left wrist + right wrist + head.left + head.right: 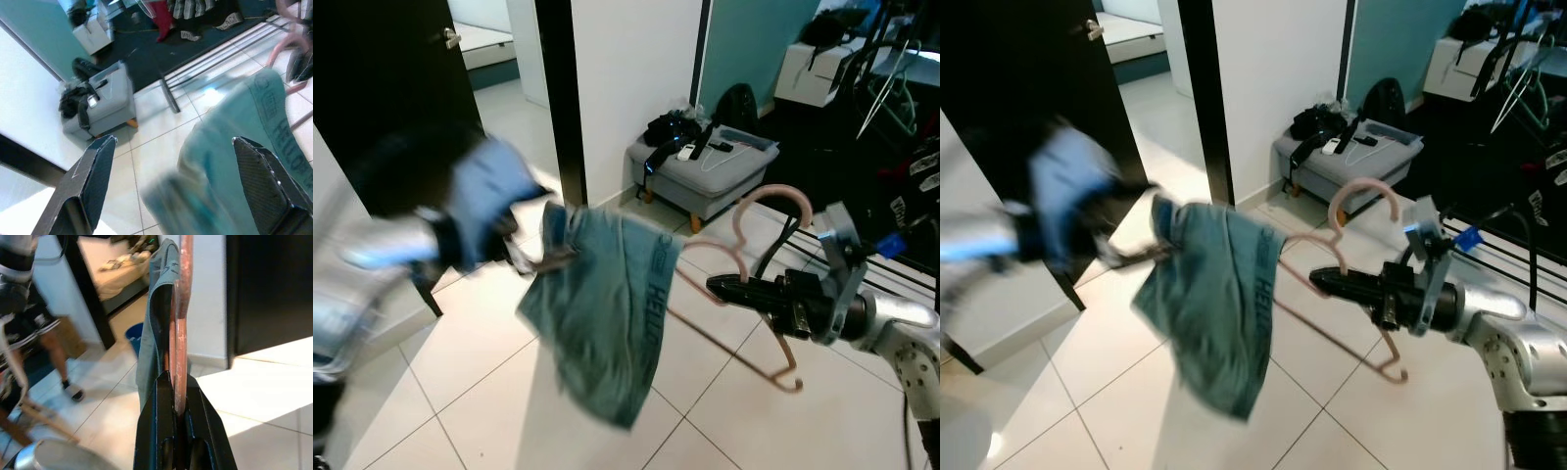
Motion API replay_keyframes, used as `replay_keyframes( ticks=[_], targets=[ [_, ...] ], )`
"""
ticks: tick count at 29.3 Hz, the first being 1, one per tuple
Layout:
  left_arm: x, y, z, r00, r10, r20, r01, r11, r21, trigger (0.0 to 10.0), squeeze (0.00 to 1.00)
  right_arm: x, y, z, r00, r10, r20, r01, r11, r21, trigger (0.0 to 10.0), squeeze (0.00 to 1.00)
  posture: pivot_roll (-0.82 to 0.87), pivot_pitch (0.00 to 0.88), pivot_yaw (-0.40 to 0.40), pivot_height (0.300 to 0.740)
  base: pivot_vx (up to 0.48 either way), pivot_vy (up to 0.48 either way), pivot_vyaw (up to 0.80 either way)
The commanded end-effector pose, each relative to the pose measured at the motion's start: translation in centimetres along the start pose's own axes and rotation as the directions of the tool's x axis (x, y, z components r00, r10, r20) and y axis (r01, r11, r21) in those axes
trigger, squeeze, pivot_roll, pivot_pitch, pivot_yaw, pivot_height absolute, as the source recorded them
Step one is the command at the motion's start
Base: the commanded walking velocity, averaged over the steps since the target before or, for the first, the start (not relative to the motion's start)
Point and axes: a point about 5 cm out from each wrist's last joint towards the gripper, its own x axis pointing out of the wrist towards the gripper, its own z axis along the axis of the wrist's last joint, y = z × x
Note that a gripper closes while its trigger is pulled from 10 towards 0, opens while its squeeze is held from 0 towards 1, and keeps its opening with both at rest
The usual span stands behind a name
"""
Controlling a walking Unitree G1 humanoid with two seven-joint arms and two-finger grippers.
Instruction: Hang hanger
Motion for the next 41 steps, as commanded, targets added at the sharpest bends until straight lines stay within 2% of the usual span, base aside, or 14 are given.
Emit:
replay_keyframes(
  ticks=[1, 2, 3, 4, 5, 7, 9, 11, 15, 17, 22, 28, 33, 41],
  targets=[
    [-0.7, -0.1, 0.6, 0.995, -0.098, -0.018, 0.098, 0.995, -0.001, 10.0, 0.0, 0.3, 0.1, -0.1, 0.999, 0.023, -0.035, -0.024, 0.999, -0.035, 10.0, 0.0, -0.05, 0.0, 0.038, 0.731, 0.0, 0.0, 0.0],
    [-1.3, -0.5, 1.3, 0.979, -0.202, -0.037, 0.202, 0.979, 0.01, 10.0, 0.0, 0.6, 0.1, -0.2, 0.997, 0.041, -0.066, -0.045, 0.997, -0.055, 10.0, 0.0, -0.04, 0.0, 0.04, 0.731, 0.0, 0.0, 0.0],
    [-1.3, -0.5, 1.3, 0.979, -0.202, -0.037, 0.202, 0.979, 0.01, 10.0, 0.0, 0.6, 0.1, -0.2, 0.997, 0.041, -0.066, -0.045, 0.997, -0.055, 10.0, 0.0, -0.04, 0.0, 0.04, 0.731, 0.0, 0.0, 0.0],
    [-1.7, -0.8, 1.8, 0.954, -0.296, -0.049, 0.296, 0.955, -0.009, 10.0, 0.0, 0.9, 0.2, -0.1, 0.994, 0.061, -0.089, -0.068, 0.995, -0.079, 10.0, 0.0, -0.04, 0.0, 0.043, 0.731, 0.0, 0.0, 0.0],
    [-1.7, -0.8, 1.8, 0.954, -0.296, -0.049, 0.296, 0.955, -0.009, 10.0, 0.0, 0.9, 0.2, -0.1, 0.994, 0.061, -0.089, -0.068, 0.995, -0.079, 10.0, 0.0, -0.04, 0.0, 0.043, 0.731, 0.0, 0.0, 0.0],
    [-2.2, -1.3, 2.0, 0.902, -0.427, -0.067, 0.424, 0.904, -0.052, 10.0, 0.0, 1.4, 0.5, 0.3, 0.987, 0.107, -0.118, -0.12, 0.986, -0.115, 10.0, 0.0, -0.04, 0.0, 0.05, 0.731, 0.0, 0.0, 0.0],
    [-2.2, -1.3, 2.0, 0.902, -0.427, -0.067, 0.424, 0.904, -0.052, 10.0, 0.0, 1.4, 0.5, 0.3, 0.987, 0.107, -0.118, -0.12, 0.986, -0.115, 10.0, 0.0, -0.04, 0.0, 0.05, 0.731, 0.0, 0.0, 0.0],
    [-2.0, -1.4, 1.6, 0.884, -0.465, -0.058, 0.455, 0.881, -0.13, 10.0, 0.0, 1.9, 0.7, 0.6, 0.981, 0.139, -0.137, -0.158, 0.978, -0.139, 10.0, 0.0, -0.05, 0.0, 0.055, 0.731, 0.0, 0.0, 0.0],
    [-1.7, -1.5, 1.2, 0.878, -0.475, -0.05, 0.462, 0.871, -0.167, 10.0, 0.0, 2.1, 0.8, 0.7, 0.976, 0.149, -0.158, -0.173, 0.973, -0.154, 10.0, 0.0, -0.05, 0.0, 0.055, 0.731, 0.0, 0.0, 0.0],
    [0.2, -2.0, 0.3, 0.89, -0.456, -0.019, 0.441, 0.871, -0.216, 10.0, 0.0, 2.9, 1.1, 0.3, 0.961, 0.169, -0.217, -0.211, 0.959, -0.188, 10.0, 0.0, -0.05, 0.0, 0.061, 0.731, 0.0, 0.0, 0.0],
    [2.1, -2.6, -0.6, 0.899, -0.438, -0.016, 0.421, 0.871, -0.252, 10.0, 0.0, 4.2, 1.8, 0.0, 0.945, 0.214, -0.249, -0.268, 0.941, -0.208, 10.0, 0.0, -0.06, 0.0, 0.065, 0.731, 0.0, 0.0, 0.0],
    [2.0, -2.8, -1.1, 0.88, -0.47, -0.073, 0.435, 0.857, -0.275, 10.0, 0.0, 4.7, 2.0, 0.4, 0.939, 0.235, -0.251, -0.293, 0.929, -0.226, 10.0, 0.0, -0.06, 0.0, 0.071, 0.731, 0.0, 0.0, 0.0],
    [1.3, -3.7, -2.5, 0.83, -0.53, -0.176, 0.47, 0.833, -0.291, 10.0, 0.0, 5.2, 1.9, 0.6, 0.938, 0.239, -0.25, -0.299, 0.923, -0.242, 10.0, 0.0, -0.05, 0.0, 0.071, 0.731, 0.0, 0.0, 0.0],
    [1.4, -3.9, -3.3, 0.825, -0.516, -0.229, 0.451, 0.847, -0.283, 10.0, 0.0, 5.4, 2.2, 1.0, 0.937, 0.249, -0.246, -0.311, 0.916, -0.255, 10.0, 0.0, -0.06, 0.0, 0.074, 0.731, 0.0, 0.0, 0.0]
  ],
)
